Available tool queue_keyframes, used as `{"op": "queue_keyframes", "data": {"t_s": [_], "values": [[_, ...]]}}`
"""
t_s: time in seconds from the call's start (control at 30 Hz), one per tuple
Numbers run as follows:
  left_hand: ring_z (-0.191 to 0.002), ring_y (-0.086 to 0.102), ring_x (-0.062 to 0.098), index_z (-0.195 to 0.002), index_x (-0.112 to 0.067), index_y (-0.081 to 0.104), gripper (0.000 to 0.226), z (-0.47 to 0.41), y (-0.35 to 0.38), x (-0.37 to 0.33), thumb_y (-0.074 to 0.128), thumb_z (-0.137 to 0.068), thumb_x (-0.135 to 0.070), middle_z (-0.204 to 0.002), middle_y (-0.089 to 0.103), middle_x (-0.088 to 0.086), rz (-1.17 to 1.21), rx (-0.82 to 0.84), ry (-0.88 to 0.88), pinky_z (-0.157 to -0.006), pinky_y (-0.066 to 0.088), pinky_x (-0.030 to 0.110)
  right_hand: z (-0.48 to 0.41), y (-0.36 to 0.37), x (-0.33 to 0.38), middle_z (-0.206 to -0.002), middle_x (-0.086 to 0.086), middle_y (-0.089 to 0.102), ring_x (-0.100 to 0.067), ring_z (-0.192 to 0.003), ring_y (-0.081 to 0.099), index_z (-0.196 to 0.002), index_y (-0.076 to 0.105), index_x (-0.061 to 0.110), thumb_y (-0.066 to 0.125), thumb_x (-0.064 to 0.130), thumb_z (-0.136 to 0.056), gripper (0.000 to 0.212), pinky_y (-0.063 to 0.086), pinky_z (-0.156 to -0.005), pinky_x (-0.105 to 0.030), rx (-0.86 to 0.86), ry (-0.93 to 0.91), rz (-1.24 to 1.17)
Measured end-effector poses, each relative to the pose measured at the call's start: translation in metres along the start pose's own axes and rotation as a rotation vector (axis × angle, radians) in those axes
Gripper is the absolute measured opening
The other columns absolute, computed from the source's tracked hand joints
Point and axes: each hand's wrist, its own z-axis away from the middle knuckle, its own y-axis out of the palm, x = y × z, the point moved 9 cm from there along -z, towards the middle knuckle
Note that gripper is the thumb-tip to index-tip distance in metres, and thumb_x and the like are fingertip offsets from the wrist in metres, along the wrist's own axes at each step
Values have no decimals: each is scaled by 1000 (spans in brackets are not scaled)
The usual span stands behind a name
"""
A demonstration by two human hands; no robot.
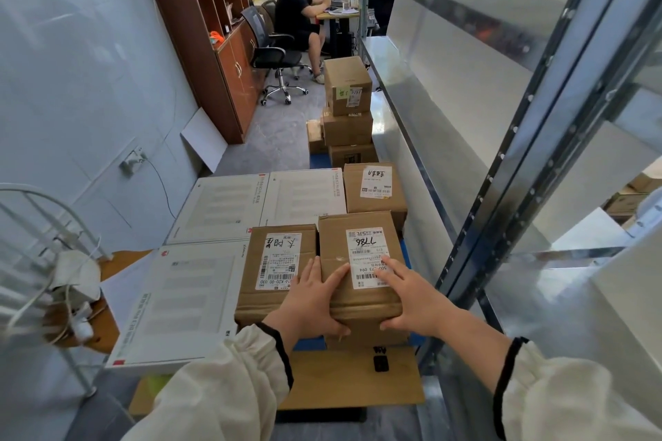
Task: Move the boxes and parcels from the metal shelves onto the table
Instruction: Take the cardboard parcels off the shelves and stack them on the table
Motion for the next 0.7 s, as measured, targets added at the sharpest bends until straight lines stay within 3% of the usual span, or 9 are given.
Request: {"op": "queue_keyframes", "data": {"t_s": [0.37, 0.57, 0.7], "values": [[-145, -18, 31, -147, -42, -15, 115, -1, 1, 0, 71, -72, -58, -157, -19, 16, 4, 4, -7, -118, -2, 51, -1, 1, 0, -157, 11, -3, -22, -142, 14, -149, 15, 30, 75, 47, -73, 98, 25, -116, -44, -16, 27, -8], [-142, -25, 32, -146, -42, -16, 118, 1, -3, -4, 71, -69, -62, -153, -32, 13, 30, -13, 15, -116, -5, 54, 3, -3, 1, -158, 11, -7, -28, -146, 1, -149, 8, 32, 70, 60, -70, 104, 22, -116, -48, -4, 72, 110], [-139, -32, 28, -145, -45, -18, 118, 2, -19, -19, 68, -68, -67, -151, -36, 4, -18, -53, 126, -113, -9, 58, 12, -18, 6, -158, 10, -10, -26, -147, -2, -150, 2, 34, 67, 67, -68, 109, 19, -116, -49, -43, 120, 181]]}}
